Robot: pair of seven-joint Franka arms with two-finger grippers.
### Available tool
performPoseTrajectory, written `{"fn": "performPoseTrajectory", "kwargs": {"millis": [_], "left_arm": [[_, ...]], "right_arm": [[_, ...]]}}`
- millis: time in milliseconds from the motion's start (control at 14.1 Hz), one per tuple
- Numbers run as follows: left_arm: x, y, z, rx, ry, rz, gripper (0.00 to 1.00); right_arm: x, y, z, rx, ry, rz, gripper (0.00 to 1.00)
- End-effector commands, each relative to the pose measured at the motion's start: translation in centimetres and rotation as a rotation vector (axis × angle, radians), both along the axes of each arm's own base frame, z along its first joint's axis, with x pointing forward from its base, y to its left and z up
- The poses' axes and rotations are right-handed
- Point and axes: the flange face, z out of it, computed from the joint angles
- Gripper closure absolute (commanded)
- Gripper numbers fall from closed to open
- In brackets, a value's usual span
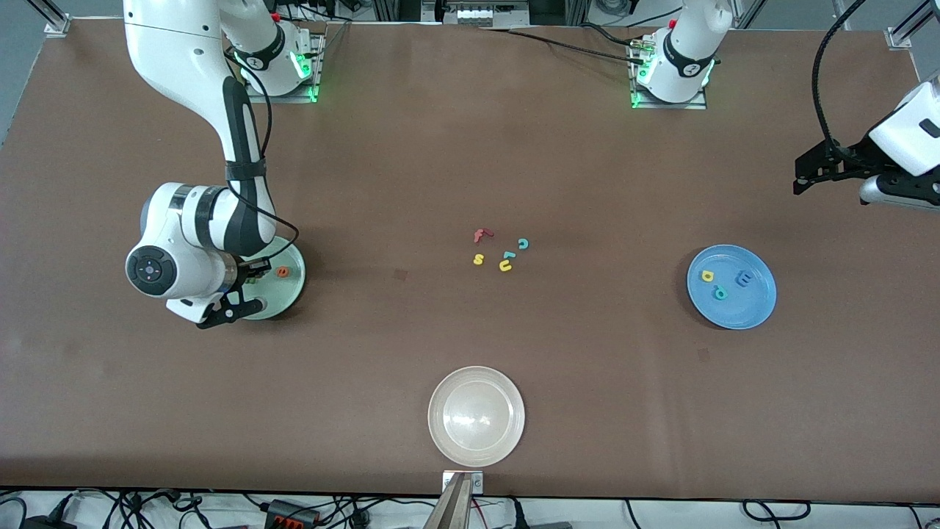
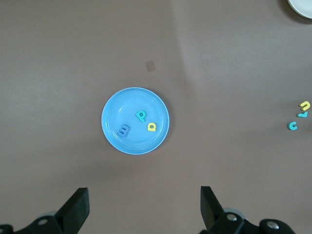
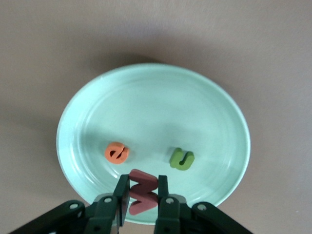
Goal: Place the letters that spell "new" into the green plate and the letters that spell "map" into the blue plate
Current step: 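Lower the pink m onto the green plate and open the right gripper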
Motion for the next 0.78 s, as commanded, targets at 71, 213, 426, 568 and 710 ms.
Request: {"fn": "performPoseTrajectory", "kwargs": {"millis": [71, 213, 426, 568, 710], "left_arm": [[-0.5, -0.1, 0.3, -0.024, -0.004, 0.010, 0.00], [-0.5, 0.0, 0.3, -0.022, -0.004, 0.010, 0.00], [-0.5, -0.1, 0.3, -0.022, -0.004, 0.009, 0.00], [-0.5, 0.0, 0.3, -0.022, -0.004, 0.010, 0.00], [-0.5, 0.0, 0.3, -0.022, -0.004, 0.010, 0.00]], "right_arm": [[-1.6, -0.2, -1.3, 0.000, 0.006, 0.007, 0.85], [-2.4, -0.6, -2.8, -0.009, 0.007, 0.004, 0.84], [-3.5, -0.6, -4.1, -0.018, 0.025, 0.003, 0.84], [-3.6, -0.5, -4.2, -0.017, 0.029, 0.004, 0.81], [-3.8, -0.5, -4.4, -0.017, 0.031, 0.003, 0.64]]}}
